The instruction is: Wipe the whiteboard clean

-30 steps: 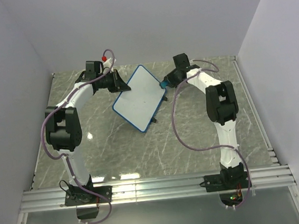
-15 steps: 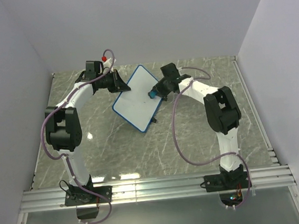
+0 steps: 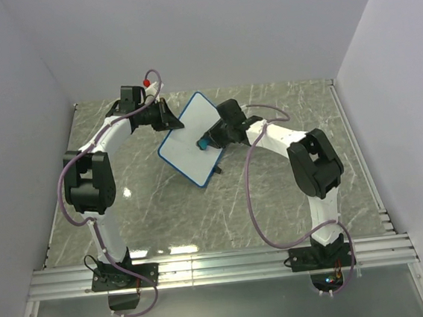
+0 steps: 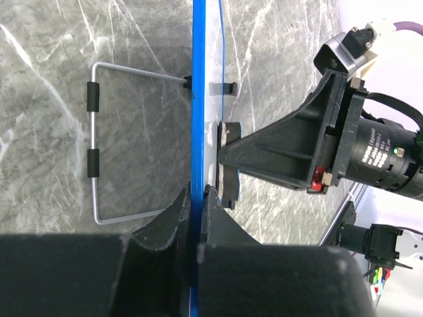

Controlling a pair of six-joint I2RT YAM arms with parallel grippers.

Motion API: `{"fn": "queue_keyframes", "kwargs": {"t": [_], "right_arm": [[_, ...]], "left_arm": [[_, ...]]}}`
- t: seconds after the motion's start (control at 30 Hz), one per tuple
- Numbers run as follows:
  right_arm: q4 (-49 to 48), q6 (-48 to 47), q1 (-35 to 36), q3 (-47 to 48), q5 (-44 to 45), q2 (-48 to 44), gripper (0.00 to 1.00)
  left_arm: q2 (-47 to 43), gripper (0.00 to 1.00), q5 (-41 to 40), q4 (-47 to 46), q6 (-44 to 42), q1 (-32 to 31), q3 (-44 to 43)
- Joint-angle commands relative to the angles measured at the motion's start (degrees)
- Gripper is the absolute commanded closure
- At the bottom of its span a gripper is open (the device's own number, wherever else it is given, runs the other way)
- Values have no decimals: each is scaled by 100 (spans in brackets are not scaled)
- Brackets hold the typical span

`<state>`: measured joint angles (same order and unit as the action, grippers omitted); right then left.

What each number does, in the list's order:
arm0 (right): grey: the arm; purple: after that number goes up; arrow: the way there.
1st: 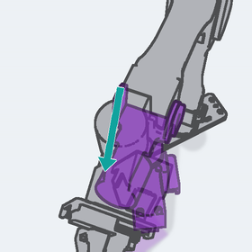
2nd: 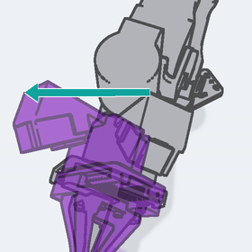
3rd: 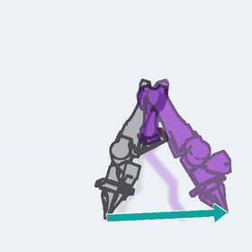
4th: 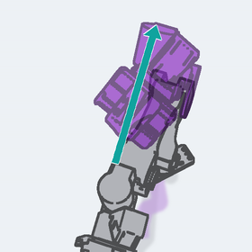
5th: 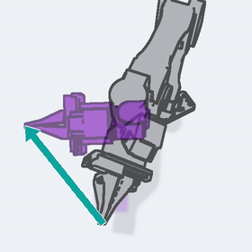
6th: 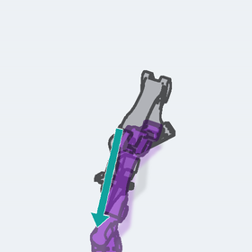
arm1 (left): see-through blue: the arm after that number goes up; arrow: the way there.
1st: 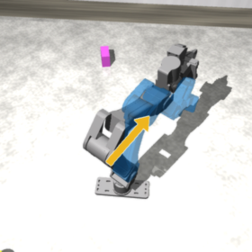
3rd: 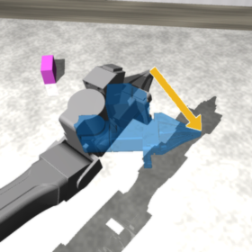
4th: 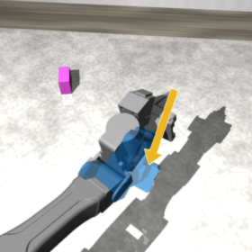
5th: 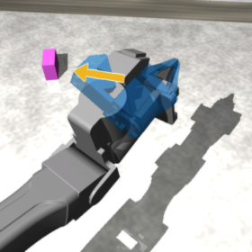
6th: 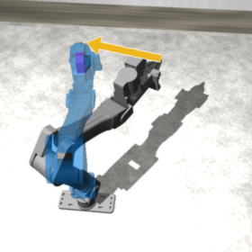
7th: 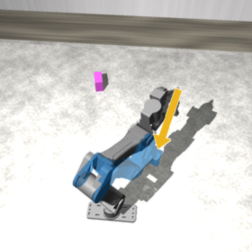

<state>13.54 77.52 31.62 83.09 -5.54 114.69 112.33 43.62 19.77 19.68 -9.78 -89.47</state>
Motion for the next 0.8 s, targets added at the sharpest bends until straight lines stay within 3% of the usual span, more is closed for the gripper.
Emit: {"fn": "queue_keyframes", "kwargs": {"t": [0.0, 0.4, 0.77], "right_arm": [[-748, 343, 749, 207, -957, 369, 100], [-853, 440, 1215, 454, -1248, 484, 100], [-599, 239, 856, -284, -897, 264, 100]], "left_arm": [[113, 100, -195, 449, -254, -244, 176], [105, 100, -187, 379, -237, -244, 272], [69, 100, -213, 510, -360, -243, 255]]}}
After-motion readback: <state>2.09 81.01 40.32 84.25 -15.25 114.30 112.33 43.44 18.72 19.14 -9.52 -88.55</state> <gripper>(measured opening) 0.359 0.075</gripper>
